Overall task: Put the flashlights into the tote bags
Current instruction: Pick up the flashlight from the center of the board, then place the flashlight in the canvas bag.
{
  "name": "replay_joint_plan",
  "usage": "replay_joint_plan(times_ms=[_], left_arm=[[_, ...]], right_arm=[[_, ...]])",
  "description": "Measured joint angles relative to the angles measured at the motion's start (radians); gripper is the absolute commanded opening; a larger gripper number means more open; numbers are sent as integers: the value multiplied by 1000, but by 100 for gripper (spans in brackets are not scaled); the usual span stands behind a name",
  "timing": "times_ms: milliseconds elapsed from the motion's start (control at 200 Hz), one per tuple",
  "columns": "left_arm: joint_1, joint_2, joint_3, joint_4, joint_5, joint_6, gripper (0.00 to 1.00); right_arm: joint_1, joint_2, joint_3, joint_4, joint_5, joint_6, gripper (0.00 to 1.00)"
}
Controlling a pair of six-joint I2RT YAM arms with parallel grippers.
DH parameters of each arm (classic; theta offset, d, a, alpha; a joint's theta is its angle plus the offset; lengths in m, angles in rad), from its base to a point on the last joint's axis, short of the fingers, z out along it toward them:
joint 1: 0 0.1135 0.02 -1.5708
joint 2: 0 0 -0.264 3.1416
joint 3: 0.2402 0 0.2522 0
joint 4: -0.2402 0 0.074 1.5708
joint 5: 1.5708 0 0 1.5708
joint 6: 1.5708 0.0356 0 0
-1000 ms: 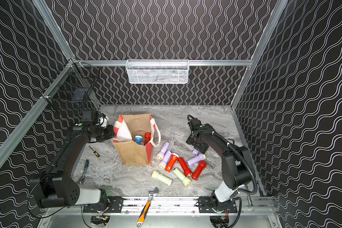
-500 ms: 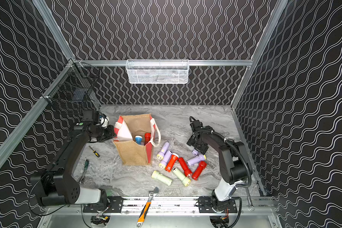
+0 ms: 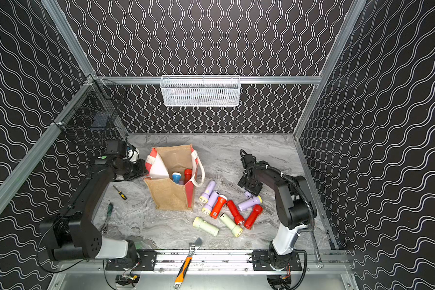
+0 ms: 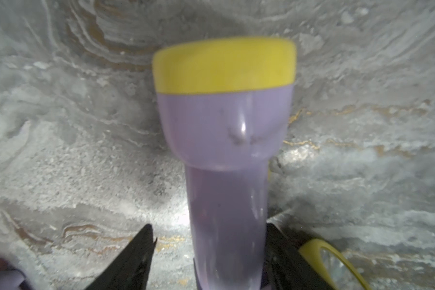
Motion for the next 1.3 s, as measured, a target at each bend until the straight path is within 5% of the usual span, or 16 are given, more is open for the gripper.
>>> replay_joint_plan(times_ms=[696,1036,1296], left_arm=[[0,23,1,0,0,0,6],[0,15,2,0,0,0,6],[0,-2,2,2,11,0,6]], right_arm=[[-5,43,52,-25,28,-38,17],[31,-38,337,-126,-38,-86,19],[223,20,757,-236,-150,-143,20]])
